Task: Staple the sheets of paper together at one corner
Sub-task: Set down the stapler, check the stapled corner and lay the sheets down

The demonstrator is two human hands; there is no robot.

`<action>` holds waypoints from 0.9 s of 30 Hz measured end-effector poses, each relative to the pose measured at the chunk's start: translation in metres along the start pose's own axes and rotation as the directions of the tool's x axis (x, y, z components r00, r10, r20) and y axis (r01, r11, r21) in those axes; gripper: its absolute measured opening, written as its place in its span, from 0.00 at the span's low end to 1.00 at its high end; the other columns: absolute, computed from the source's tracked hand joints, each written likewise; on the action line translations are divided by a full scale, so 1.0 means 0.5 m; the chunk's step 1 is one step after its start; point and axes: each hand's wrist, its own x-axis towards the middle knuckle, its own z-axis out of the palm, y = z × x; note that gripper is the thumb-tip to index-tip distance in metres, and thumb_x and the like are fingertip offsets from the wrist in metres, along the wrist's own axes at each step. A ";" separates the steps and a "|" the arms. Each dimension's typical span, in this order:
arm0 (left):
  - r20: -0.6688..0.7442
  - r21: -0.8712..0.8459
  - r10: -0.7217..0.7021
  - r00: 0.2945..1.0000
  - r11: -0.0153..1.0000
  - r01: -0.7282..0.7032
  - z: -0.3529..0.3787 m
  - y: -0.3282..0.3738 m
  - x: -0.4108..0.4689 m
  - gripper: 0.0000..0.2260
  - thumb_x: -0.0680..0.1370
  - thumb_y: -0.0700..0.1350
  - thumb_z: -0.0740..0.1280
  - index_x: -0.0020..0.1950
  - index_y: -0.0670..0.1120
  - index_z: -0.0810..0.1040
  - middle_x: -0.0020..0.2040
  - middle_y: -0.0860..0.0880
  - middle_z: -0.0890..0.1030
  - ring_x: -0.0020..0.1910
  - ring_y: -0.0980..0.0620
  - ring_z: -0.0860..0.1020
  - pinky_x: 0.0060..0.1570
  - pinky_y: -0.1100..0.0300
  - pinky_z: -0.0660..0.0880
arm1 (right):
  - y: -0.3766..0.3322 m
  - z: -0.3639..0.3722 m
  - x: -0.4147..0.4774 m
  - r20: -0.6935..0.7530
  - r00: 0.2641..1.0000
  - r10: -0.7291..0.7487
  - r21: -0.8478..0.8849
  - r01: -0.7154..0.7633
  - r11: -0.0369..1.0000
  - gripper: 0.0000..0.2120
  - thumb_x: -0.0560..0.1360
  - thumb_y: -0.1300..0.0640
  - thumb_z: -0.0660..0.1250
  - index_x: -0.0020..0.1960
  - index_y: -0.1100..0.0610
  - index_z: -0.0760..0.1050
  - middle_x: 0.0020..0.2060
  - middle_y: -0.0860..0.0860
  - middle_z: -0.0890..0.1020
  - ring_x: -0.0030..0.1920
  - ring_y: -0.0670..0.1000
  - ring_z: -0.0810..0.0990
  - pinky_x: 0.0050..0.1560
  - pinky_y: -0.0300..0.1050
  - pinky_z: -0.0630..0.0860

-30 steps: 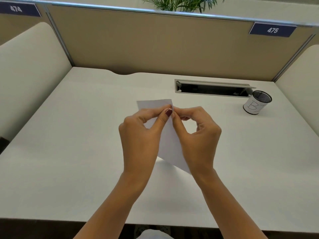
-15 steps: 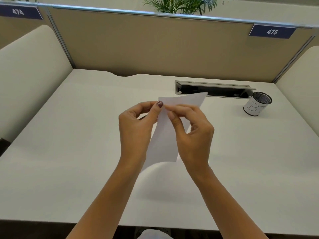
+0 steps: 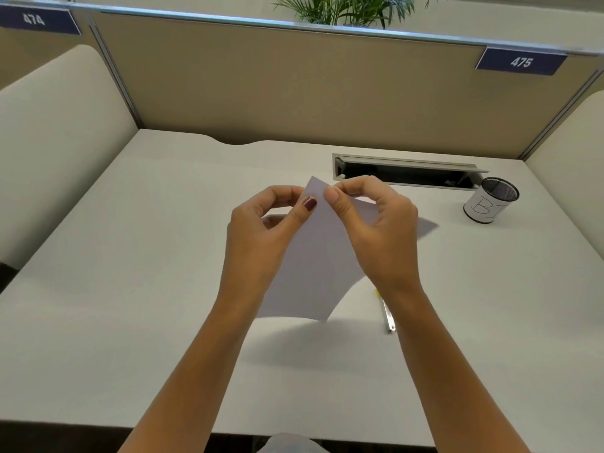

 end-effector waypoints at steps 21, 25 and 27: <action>-0.042 0.028 0.034 0.999 0.999 -0.033 -0.001 -0.010 0.017 0.09 0.69 0.58 0.65 0.47 0.58 0.79 0.41 0.60 0.82 0.39 0.59 0.82 0.40 0.70 0.78 | 0.014 0.019 0.022 0.111 0.992 0.063 0.084 -0.072 0.994 0.06 0.75 0.48 0.64 0.46 0.48 0.77 0.39 0.35 0.78 0.43 0.37 0.78 0.45 0.26 0.73; -0.048 0.045 0.042 0.998 0.998 -0.040 -0.002 -0.013 0.019 0.12 0.70 0.58 0.66 0.49 0.56 0.80 0.42 0.58 0.82 0.40 0.58 0.82 0.41 0.69 0.79 | 0.014 0.016 0.022 0.098 0.994 0.047 0.074 -0.054 0.996 0.09 0.73 0.47 0.69 0.48 0.51 0.80 0.40 0.41 0.81 0.44 0.41 0.80 0.46 0.28 0.73; -0.044 0.039 0.042 0.998 0.998 -0.040 -0.003 -0.013 0.019 0.10 0.69 0.58 0.66 0.48 0.58 0.79 0.42 0.59 0.82 0.40 0.58 0.82 0.41 0.69 0.79 | 0.015 0.019 0.023 0.087 0.995 0.053 0.079 -0.060 0.995 0.09 0.73 0.48 0.69 0.48 0.53 0.81 0.41 0.43 0.82 0.43 0.43 0.80 0.46 0.29 0.74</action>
